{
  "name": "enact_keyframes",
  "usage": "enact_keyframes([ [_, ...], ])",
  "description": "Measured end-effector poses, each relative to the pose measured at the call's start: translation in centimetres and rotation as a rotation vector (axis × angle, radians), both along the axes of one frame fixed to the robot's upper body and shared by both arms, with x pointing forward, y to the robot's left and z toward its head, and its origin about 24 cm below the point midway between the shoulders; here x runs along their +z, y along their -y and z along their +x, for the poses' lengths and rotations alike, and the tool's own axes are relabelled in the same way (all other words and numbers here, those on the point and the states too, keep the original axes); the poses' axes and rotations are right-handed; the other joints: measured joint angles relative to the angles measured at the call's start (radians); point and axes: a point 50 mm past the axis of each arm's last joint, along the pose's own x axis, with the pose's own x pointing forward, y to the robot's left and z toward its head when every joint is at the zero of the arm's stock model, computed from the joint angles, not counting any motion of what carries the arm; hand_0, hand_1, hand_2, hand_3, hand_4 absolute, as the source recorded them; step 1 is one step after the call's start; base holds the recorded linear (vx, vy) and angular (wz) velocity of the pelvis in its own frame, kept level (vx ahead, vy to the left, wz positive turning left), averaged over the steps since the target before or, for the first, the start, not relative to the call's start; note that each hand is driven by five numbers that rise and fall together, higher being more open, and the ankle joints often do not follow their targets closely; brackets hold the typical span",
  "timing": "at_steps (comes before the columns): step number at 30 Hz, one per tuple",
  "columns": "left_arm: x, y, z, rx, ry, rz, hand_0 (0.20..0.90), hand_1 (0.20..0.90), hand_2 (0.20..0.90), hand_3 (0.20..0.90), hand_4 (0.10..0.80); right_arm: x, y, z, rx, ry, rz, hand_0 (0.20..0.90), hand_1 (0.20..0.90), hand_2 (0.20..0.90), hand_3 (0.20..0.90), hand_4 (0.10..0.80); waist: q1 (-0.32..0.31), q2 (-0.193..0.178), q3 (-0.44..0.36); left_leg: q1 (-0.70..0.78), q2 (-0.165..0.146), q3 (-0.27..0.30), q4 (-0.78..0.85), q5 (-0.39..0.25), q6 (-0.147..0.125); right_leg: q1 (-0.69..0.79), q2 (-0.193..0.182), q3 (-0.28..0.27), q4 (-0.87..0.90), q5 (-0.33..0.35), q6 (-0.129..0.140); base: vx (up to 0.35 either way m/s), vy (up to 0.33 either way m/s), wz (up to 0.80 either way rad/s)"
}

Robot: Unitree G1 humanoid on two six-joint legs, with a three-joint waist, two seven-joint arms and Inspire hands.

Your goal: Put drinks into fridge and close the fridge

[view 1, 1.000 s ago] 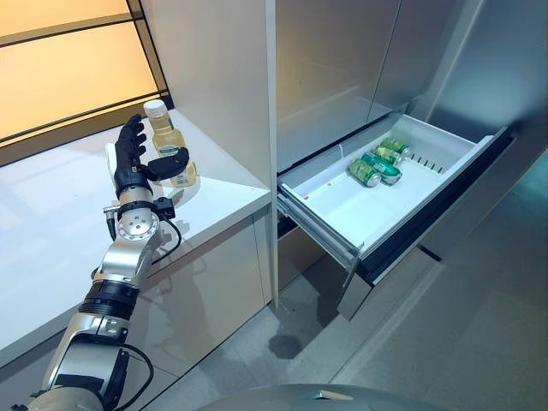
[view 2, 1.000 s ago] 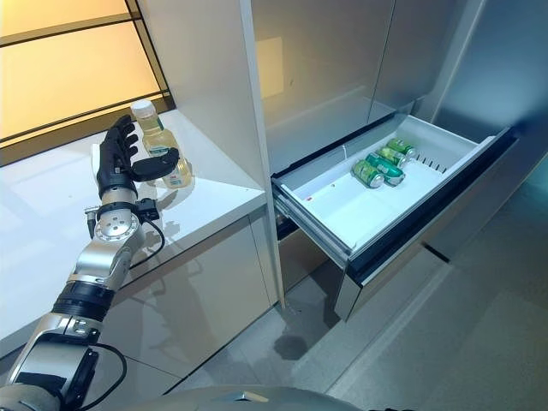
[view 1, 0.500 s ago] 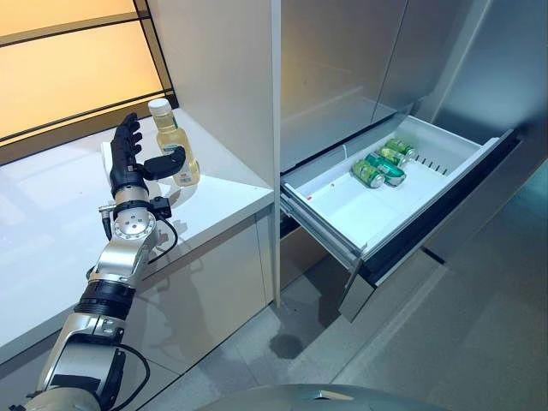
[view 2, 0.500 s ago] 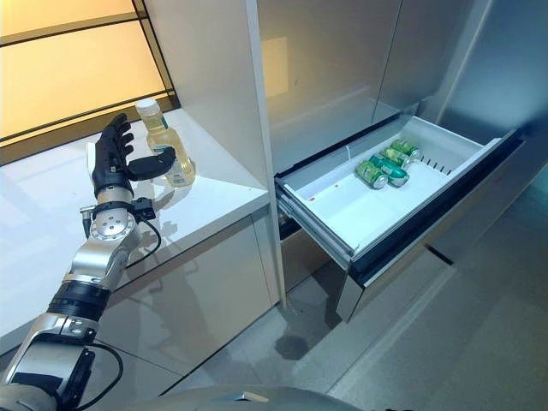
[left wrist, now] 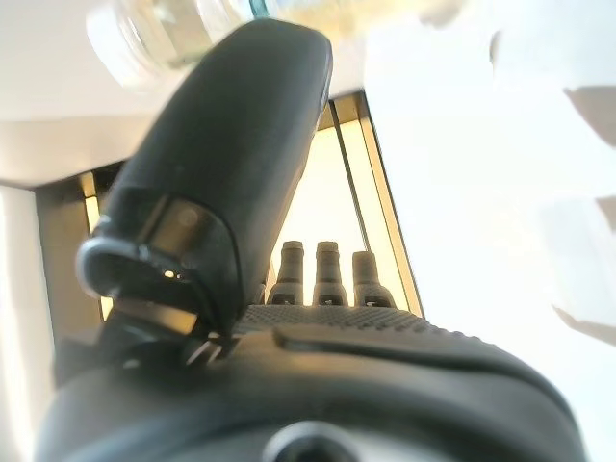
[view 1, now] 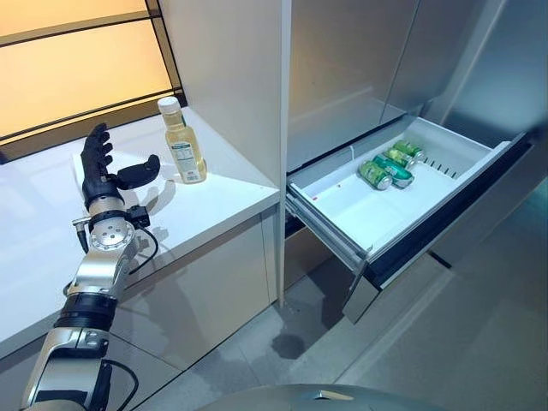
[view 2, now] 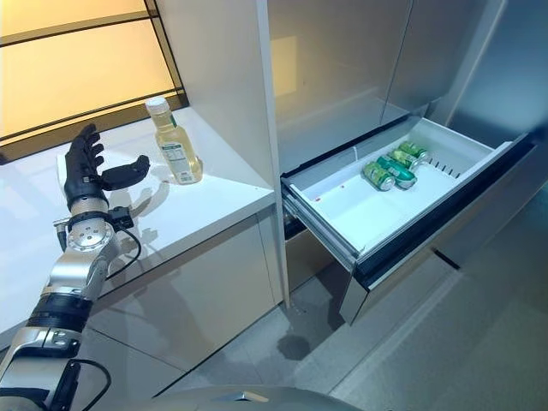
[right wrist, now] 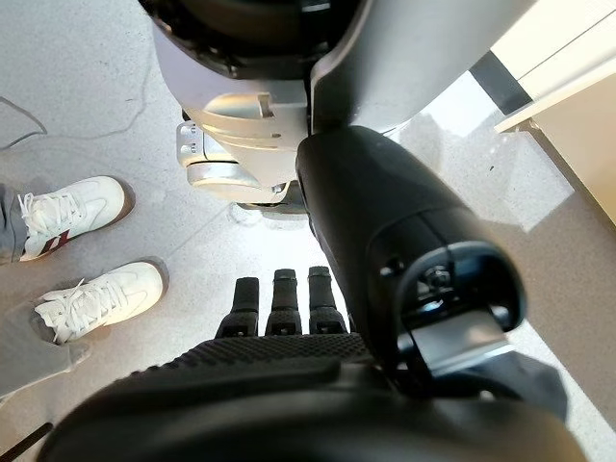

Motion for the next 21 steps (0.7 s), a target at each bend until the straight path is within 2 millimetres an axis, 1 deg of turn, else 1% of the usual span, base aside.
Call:
enact_keyframes([
  [2,-0.2,-0.5,-0.4,0.019,-0.006,-0.005,0.9,0.9,0.9,0.9,0.8,0.0,0.0,-0.1,-0.001,-0.003,0.0,0.9,0.9,0.9,0.9,0.8,0.005,0.0,0.0,0.0,0.0,-0.001,0.0,0.0,0.0,0.0,0.0,-0.001,0.0,0.0,0.0,0.0,0.0,0.0],
  [9,-0.7,-0.6,-0.7,0.025,-0.024,-0.001,0.9,0.9,0.9,0.9,0.8,0.0,0.0,-0.1,-0.002,-0.003,0.0,0.9,0.9,0.9,0.9,0.8,0.008,0.0,0.0,-0.001,-0.001,-0.004,0.0,0.001,0.001,0.0,-0.001,-0.004,0.0,0.0,0.0,0.0,0.0,0.0],
  [14,-0.1,-0.7,-0.8,0.033,-0.039,0.177,0.9,0.9,0.9,0.9,0.8,0.0,0.0,-0.1,-0.002,-0.003,0.0,0.9,0.9,0.9,0.9,0.8,0.007,0.0,0.0,-0.002,-0.001,-0.004,0.0,0.001,0.001,0.0,-0.001,-0.003,0.0,0.0,0.0,0.0,0.0,0.0],
  [16,0.2,-0.9,-0.8,0.031,-0.04,0.205,0.9,0.9,0.9,0.9,0.8,0.0,0.0,-0.1,-0.003,-0.003,0.0,0.9,0.9,0.9,0.9,0.8,0.006,0.0,0.0,-0.002,-0.001,-0.004,0.0,0.001,0.001,0.0,-0.001,-0.003,0.0,0.0,0.0,0.0,0.0,0.0],
  [18,0.3,-0.8,-0.7,0.021,-0.039,0.205,0.9,0.9,0.9,0.9,0.8,0.0,0.0,-0.2,-0.006,-0.002,0.0,0.9,0.9,0.9,0.9,0.8,0.007,0.0,0.0,-0.002,-0.001,-0.004,0.0,0.001,0.001,0.0,-0.001,-0.003,0.0,0.0,0.0,0.0,0.0,0.0],
  [20,0.1,-0.7,-0.7,-0.007,-0.044,0.165,0.9,0.9,0.9,0.9,0.8,0.0,0.0,-0.2,-0.008,-0.002,0.0,0.9,0.9,0.9,0.9,0.8,0.007,0.0,0.0,-0.002,-0.001,-0.004,0.0,0.001,0.001,0.0,-0.001,-0.003,0.0,0.0,0.0,0.0,0.0,0.0],
  [21,-0.2,-0.6,-0.6,-0.032,-0.044,0.094,0.9,0.9,0.9,0.9,0.8,0.0,0.0,-0.2,-0.008,-0.002,0.0,0.9,0.9,0.9,0.9,0.8,0.008,0.0,0.0,-0.002,-0.001,-0.004,0.0,0.001,0.001,0.0,-0.001,-0.003,0.0,0.0,0.0,0.0,0.0,0.0],
])
